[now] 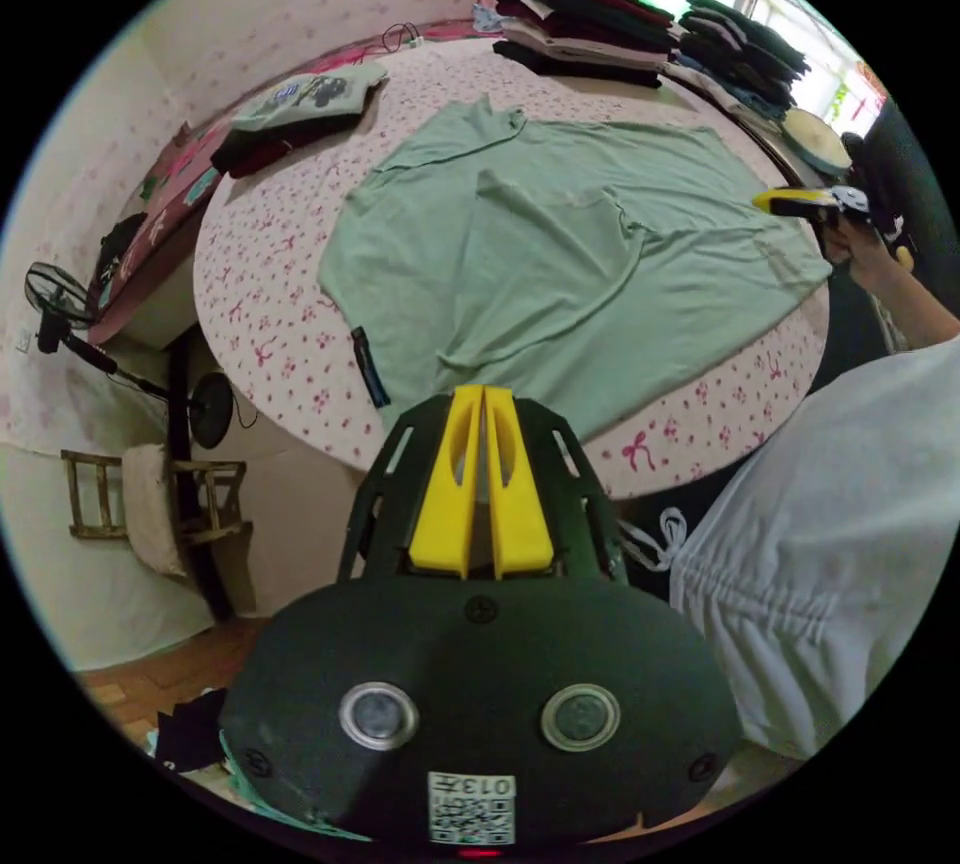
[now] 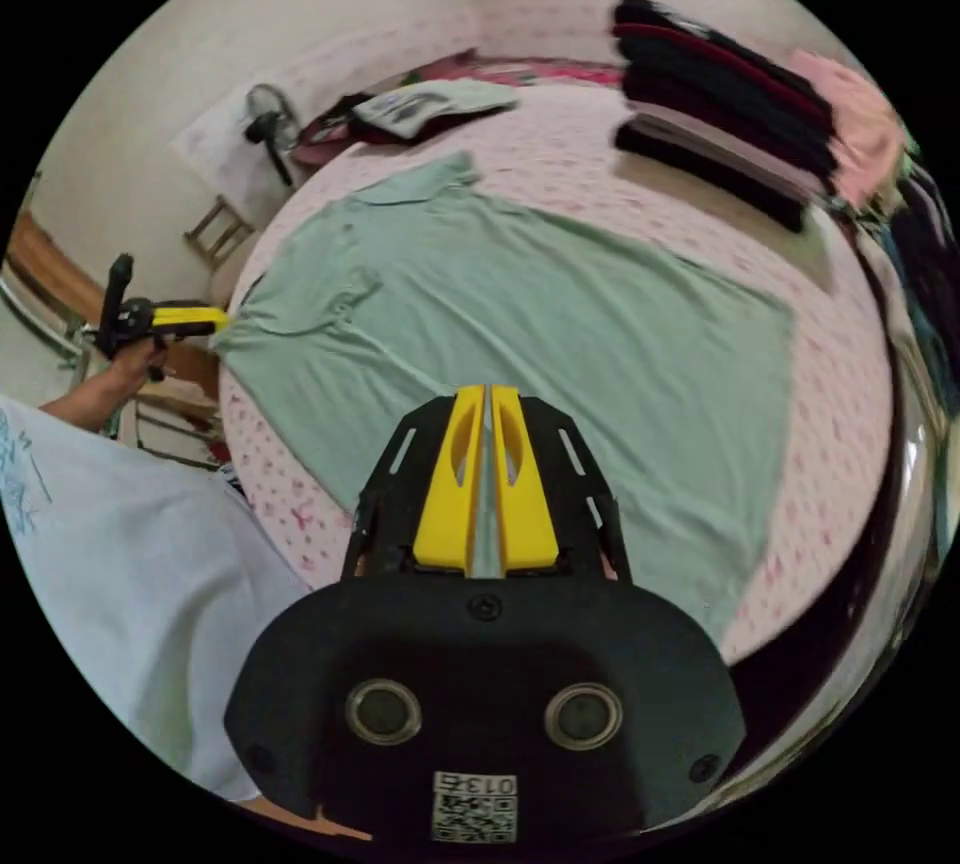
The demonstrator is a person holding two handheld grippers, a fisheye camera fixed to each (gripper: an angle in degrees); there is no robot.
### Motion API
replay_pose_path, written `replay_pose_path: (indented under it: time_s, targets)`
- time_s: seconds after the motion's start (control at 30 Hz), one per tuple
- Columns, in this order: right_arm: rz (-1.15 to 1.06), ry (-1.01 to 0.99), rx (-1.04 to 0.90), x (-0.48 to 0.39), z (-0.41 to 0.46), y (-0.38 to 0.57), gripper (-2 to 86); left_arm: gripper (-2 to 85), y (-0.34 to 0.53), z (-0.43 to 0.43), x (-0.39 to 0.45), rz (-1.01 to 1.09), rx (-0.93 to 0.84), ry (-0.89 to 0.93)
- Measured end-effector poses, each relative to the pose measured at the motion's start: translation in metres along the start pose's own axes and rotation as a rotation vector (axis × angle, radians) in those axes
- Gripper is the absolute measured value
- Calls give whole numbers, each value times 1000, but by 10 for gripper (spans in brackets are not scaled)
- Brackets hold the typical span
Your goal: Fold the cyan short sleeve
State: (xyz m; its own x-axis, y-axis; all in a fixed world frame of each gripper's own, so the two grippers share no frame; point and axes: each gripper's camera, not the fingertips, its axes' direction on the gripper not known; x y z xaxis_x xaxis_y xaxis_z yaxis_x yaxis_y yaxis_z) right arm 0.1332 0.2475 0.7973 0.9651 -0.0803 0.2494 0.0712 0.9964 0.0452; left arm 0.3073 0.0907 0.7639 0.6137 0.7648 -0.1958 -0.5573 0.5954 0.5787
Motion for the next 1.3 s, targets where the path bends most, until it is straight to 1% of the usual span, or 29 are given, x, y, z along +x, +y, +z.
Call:
replay_pose_path:
  time_s: [0.07, 0.17, 0.23, 0.27, 0.3, 0.33, 0.47, 0.53, 0.6, 0.7, 0.8, 0.9, 1.0, 1.1, 1.2, 1.3]
  targets:
    - [-105, -27, -21, -28, 28, -45, 56, -4, -6, 7, -3, -3, 4, 19]
    - [-200, -35, -51, -54, 58, -84, 54, -4, -6, 18, -14, -31, 2, 45]
    - [-240, -33, -113, -64, 77, -97, 40, -4, -2, 23, -23, -37, -11, 55]
    - [-260, 13, -158, -68, 87, -101, 32, -4, 0, 24, -26, -35, -5, 61]
    - [-273, 20, -136, -69, 86, -102, 30, -4, 4, 24, -30, -35, 3, 74]
    - [-267, 46, -153, -68, 87, -105, 25, -4, 7, 23, -36, -37, 9, 90]
    - [-183, -16, -153, -43, 76, -104, 17, -4, 19, 23, -52, -67, 37, 145]
    - [-138, 15, -160, -33, 73, -104, 20, -4, 25, 23, -61, -93, 47, 175]
    - [-114, -6, -121, -30, 68, -110, 26, -4, 29, 19, -66, -110, 57, 181]
    - [-185, -39, -81, -48, 71, -137, 45, -3, 32, 6, -66, -87, 98, 158]
    - [-296, -63, -61, -80, 88, -173, 65, -4, 32, 11, -68, -69, 55, 129]
    - [-354, -61, -108, -100, 117, -204, 67, -4, 37, 14, -78, -91, 42, 144]
    - [-363, -77, -201, -108, 146, -223, 41, -4, 41, 14, -87, -120, 46, 175]
    - [-396, -62, -241, -118, 148, -230, 14, -4, 44, 17, -89, -123, 27, 163]
    - [-453, -59, -135, -129, 115, -222, 7, -4, 48, 17, -92, -129, 16, 134]
    - [-522, -87, -41, -143, 75, -197, 4, -4, 58, 17, -100, -168, 39, 164]
